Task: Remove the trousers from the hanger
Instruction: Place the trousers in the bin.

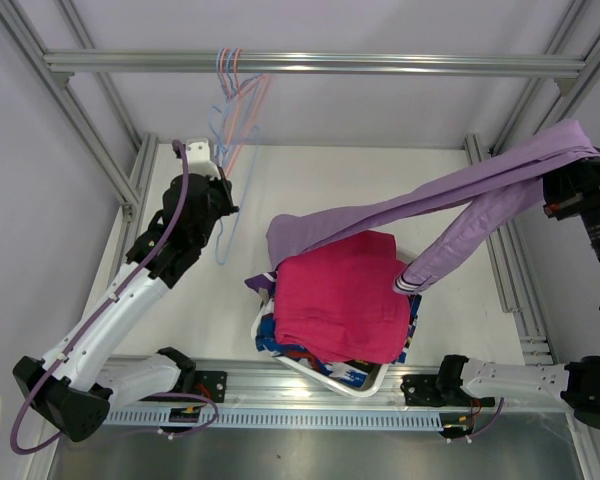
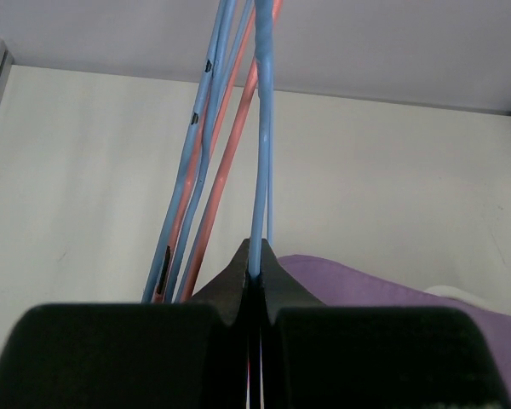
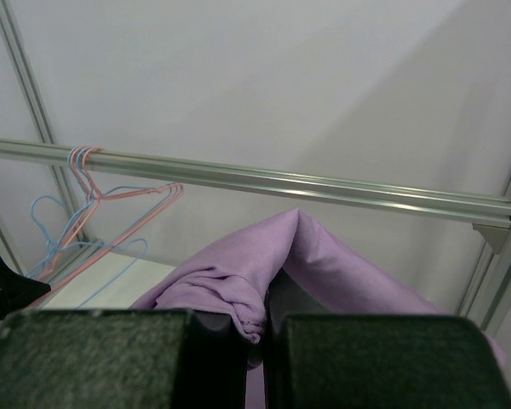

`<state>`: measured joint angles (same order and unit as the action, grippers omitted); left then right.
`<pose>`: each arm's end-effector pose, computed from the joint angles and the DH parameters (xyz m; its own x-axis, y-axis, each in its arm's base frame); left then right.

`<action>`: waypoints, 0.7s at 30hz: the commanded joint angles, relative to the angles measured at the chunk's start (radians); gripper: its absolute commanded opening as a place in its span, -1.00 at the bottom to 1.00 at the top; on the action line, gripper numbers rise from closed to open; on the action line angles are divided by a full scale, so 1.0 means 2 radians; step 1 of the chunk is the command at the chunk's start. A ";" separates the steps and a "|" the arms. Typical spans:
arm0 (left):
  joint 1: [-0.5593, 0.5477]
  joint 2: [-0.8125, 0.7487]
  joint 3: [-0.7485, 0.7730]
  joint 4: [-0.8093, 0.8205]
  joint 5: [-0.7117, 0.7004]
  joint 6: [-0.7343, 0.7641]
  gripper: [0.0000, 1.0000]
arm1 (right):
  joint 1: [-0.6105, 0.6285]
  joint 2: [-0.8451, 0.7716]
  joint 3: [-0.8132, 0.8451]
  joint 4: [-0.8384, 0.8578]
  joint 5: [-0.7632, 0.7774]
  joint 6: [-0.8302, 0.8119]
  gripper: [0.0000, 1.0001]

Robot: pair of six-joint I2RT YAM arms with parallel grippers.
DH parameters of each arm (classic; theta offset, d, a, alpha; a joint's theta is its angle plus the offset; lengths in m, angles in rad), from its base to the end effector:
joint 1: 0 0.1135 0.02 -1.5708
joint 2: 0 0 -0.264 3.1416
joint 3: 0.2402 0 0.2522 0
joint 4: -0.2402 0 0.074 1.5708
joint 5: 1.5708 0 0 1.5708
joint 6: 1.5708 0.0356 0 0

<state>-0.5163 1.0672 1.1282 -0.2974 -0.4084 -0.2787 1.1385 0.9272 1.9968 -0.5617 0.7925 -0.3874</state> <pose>0.2132 -0.1048 0.3946 -0.2281 -0.1608 -0.9603 0.0568 0.9824 -0.1780 0.0285 0.0013 0.6165 0.3310 0.0843 -0.9399 -0.2719 0.9623 -0.0094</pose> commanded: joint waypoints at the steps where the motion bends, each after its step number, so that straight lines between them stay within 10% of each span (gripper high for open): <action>1: 0.006 0.003 0.021 0.015 -0.002 0.010 -0.99 | -0.005 -0.008 0.042 -0.007 -0.030 -0.004 -1.00; 21: 0.009 0.013 0.023 0.013 0.003 0.009 -0.99 | -0.011 0.007 -0.134 -0.145 -0.449 0.188 -1.00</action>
<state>-0.5117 1.0859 1.1301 -0.2985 -0.4080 -0.2787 1.1160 0.9020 1.7859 -0.9016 0.1143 -0.0902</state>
